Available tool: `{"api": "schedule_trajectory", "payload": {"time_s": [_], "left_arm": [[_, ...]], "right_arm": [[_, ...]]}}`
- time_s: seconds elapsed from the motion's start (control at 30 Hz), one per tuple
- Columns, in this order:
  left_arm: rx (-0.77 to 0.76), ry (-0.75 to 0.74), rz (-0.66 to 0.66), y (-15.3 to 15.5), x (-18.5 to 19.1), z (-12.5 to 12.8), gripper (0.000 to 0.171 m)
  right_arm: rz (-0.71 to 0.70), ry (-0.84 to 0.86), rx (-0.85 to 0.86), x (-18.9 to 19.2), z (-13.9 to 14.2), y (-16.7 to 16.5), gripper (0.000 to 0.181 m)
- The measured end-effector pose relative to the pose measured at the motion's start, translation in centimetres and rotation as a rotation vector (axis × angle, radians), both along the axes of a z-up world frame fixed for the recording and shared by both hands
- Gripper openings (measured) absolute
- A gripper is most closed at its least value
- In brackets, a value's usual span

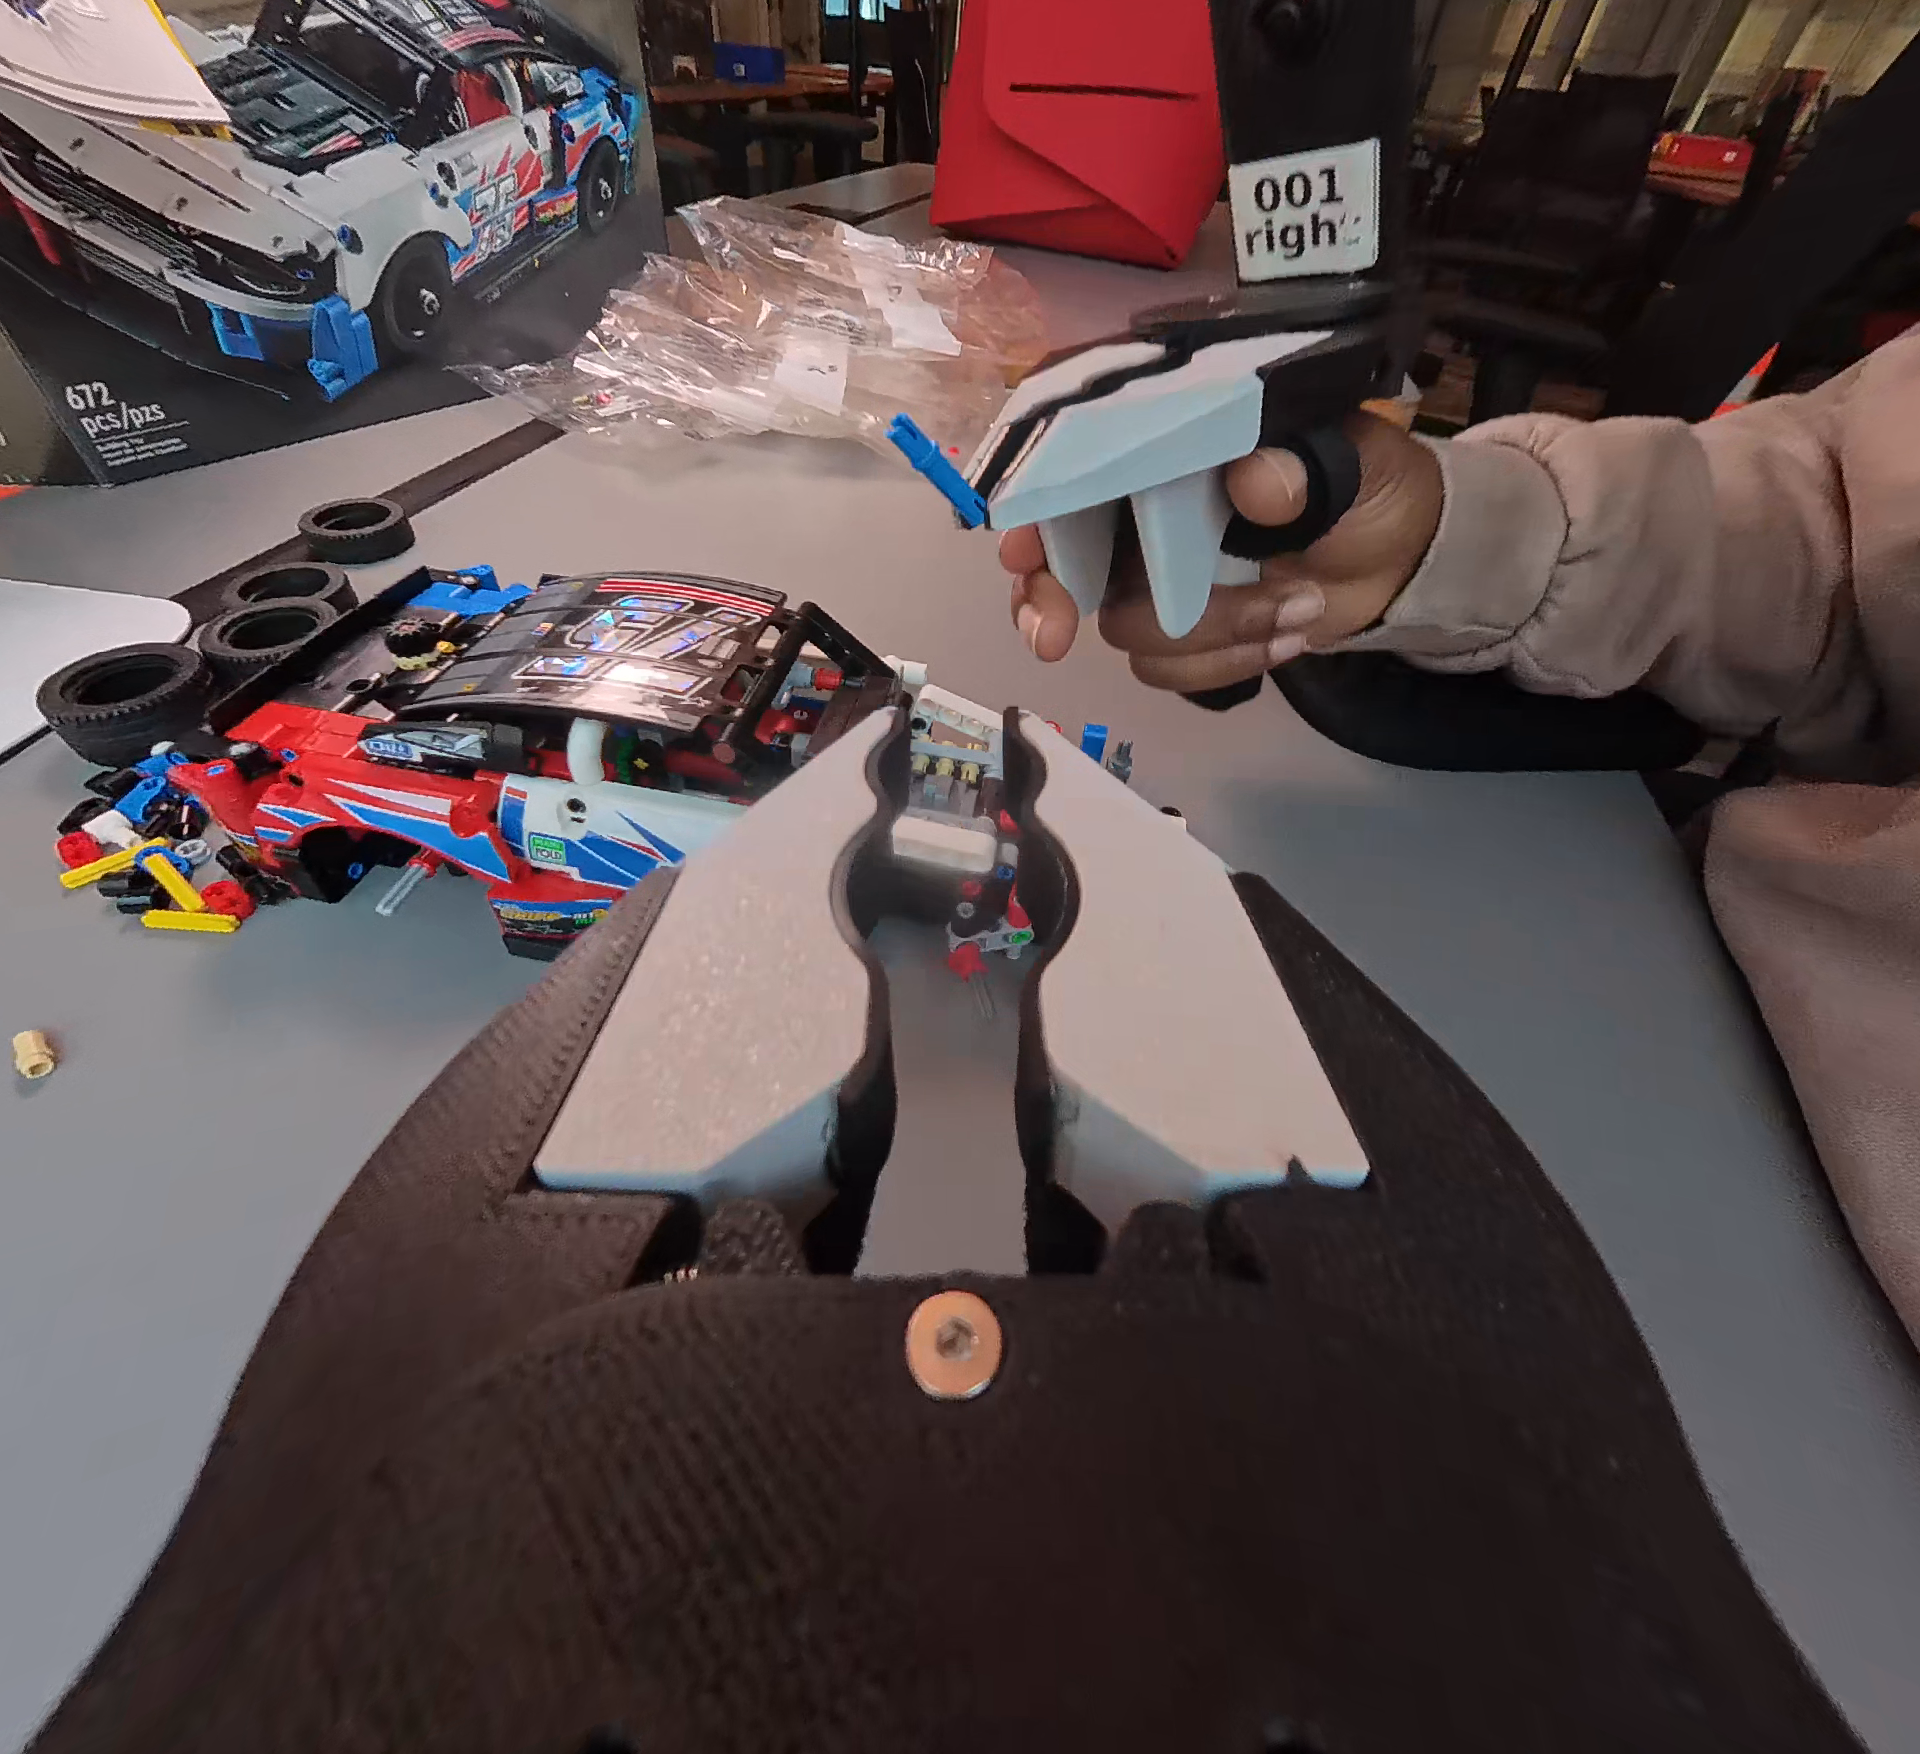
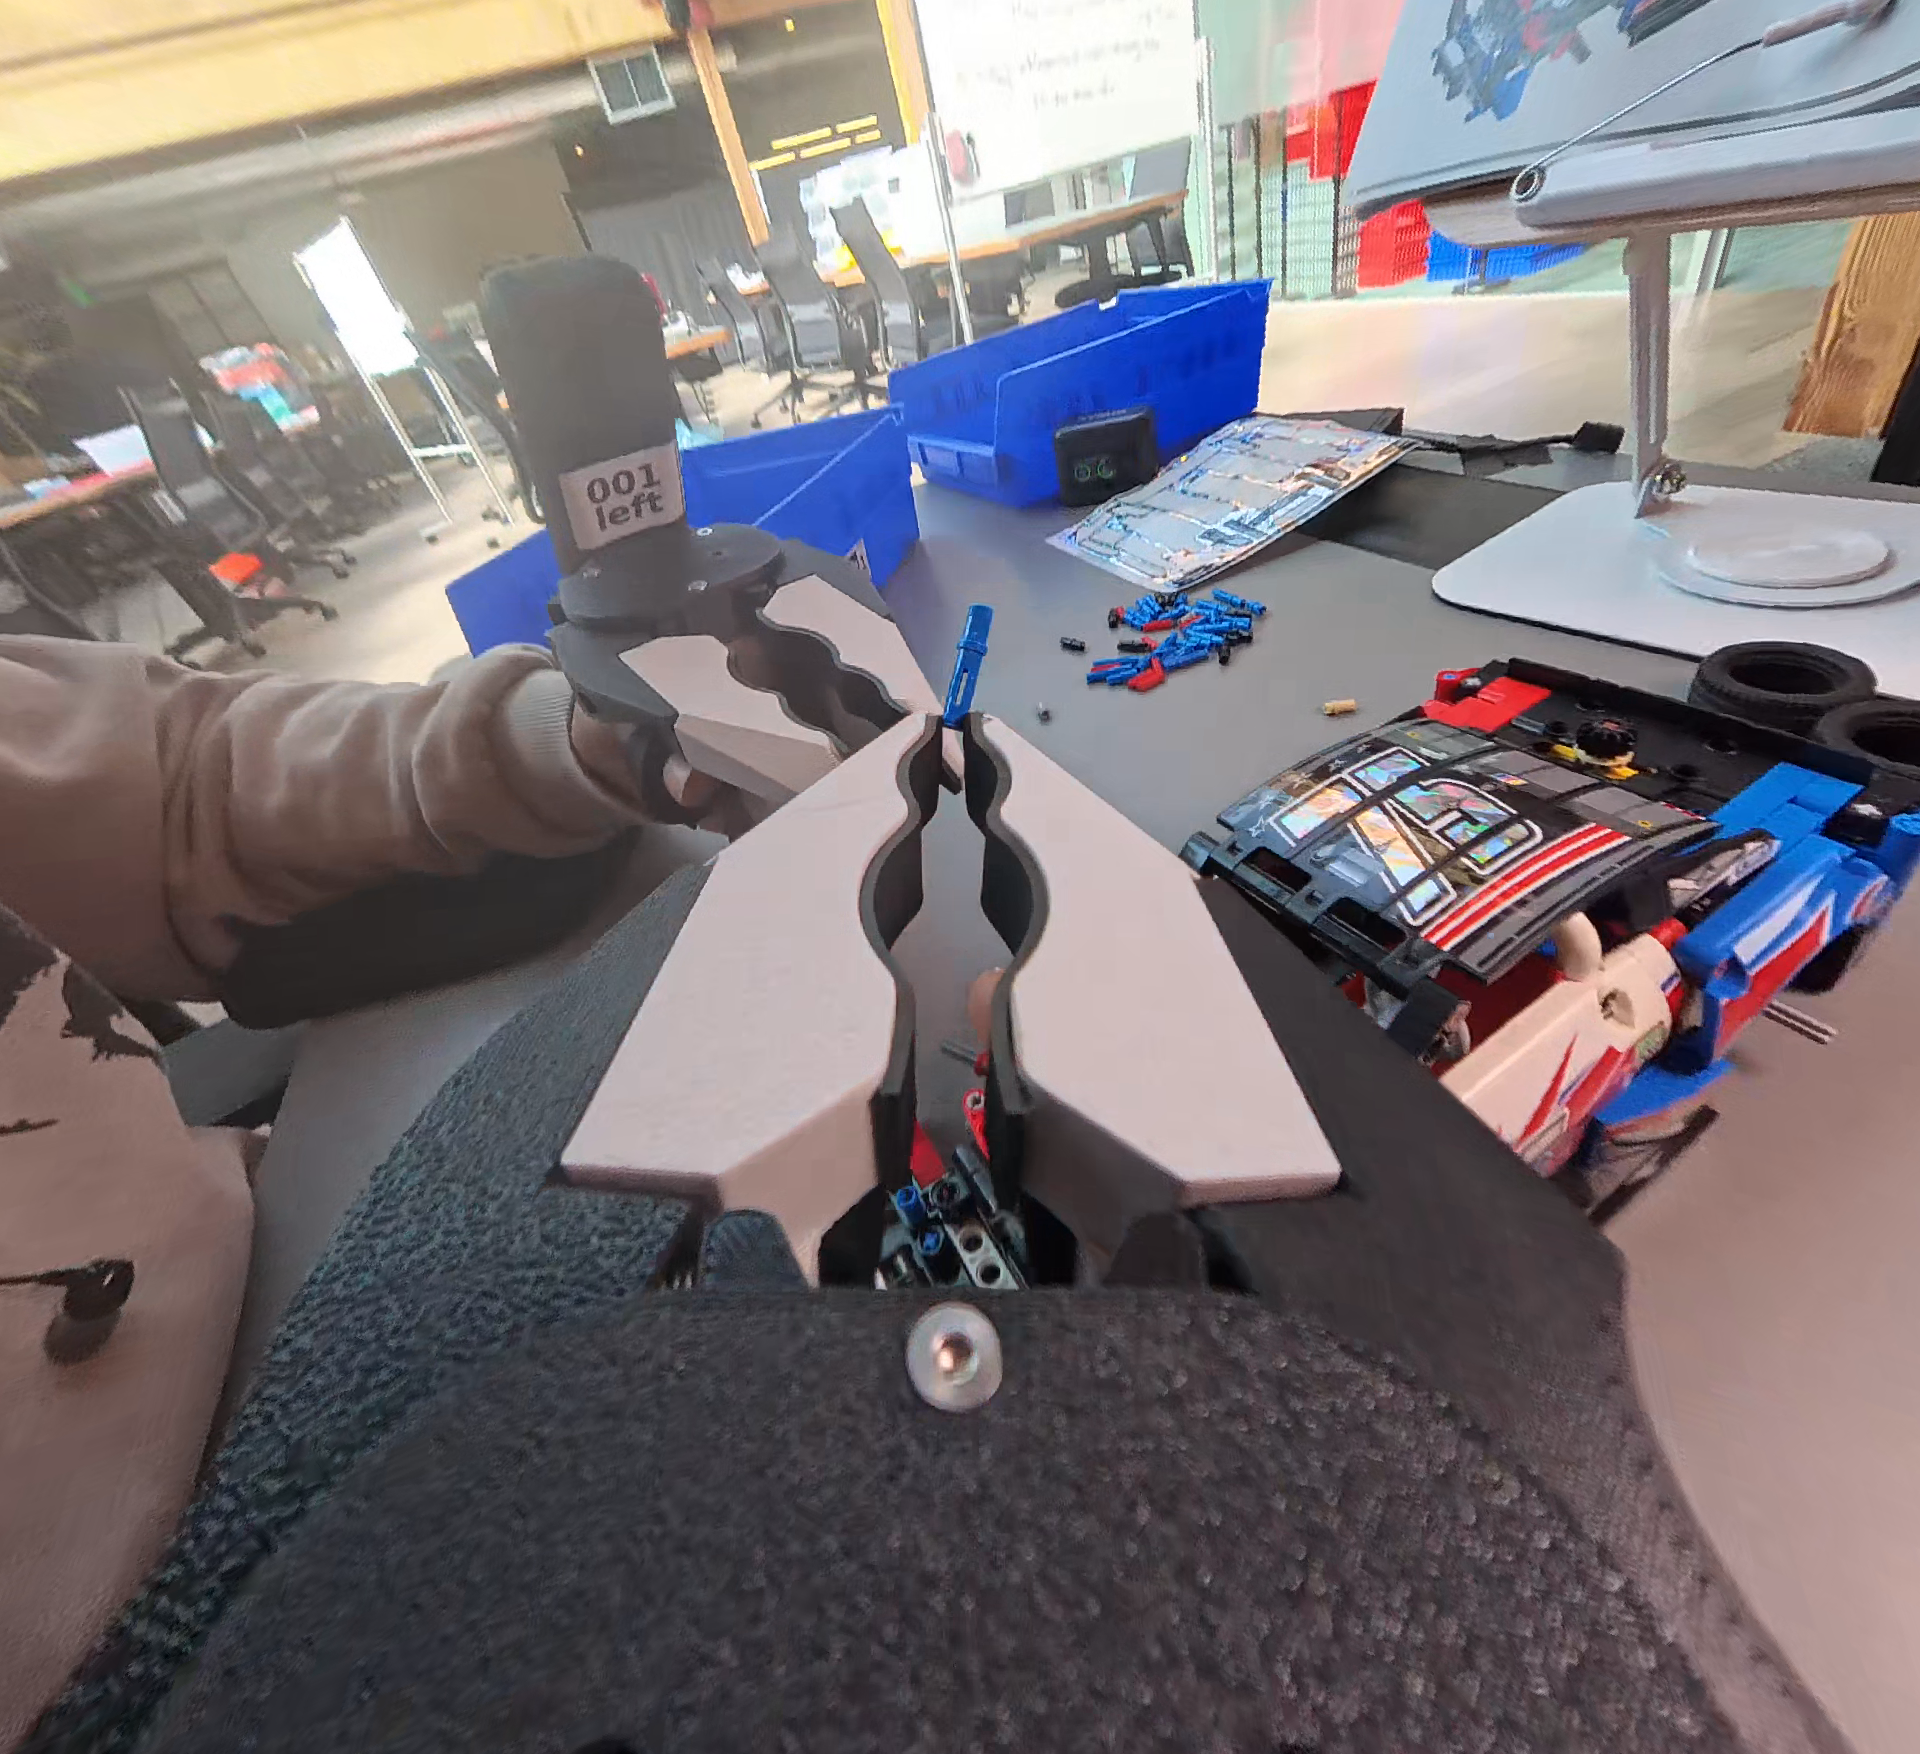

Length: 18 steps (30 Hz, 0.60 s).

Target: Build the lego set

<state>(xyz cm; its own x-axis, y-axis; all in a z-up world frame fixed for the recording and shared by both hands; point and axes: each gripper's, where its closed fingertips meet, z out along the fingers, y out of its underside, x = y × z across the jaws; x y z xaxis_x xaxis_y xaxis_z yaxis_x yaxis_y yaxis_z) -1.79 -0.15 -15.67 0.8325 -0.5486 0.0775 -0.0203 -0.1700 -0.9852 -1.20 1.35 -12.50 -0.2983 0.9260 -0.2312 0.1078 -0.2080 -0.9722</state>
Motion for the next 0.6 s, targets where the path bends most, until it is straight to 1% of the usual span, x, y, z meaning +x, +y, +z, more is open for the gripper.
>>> {"api": "schedule_trajectory", "payload": {"time_s": [0.1,0.2,0.3,0.43,0.6], "left_arm": [[0.021,-0.037,-0.003,0.0,-0.1,0.5,0.017],[0.022,-0.071,-0.024,0.0,0.2,0.6,0.019],[0.043,-0.078,-0.002,0.4,0.2,0.9,0.021],[0.131,0.016,0.134,1.2,-0.6,1.9,0.026],[0.236,0.096,0.196,1.0,-0.3,3.4,0.025]], "right_arm": [[-0.001,0.044,-0.039,-0.3,-0.2,0.1,0.002],[-0.018,0.079,-0.040,-0.1,-0.2,0.3,0.002],[-0.021,0.106,-0.121,0.0,0.2,0.3,0.001],[-0.021,0.129,-0.260,-0.2,0.8,-0.1,0.001],[-0.021,0.147,-0.374,-0.5,1.3,-0.7,0.001]]}}
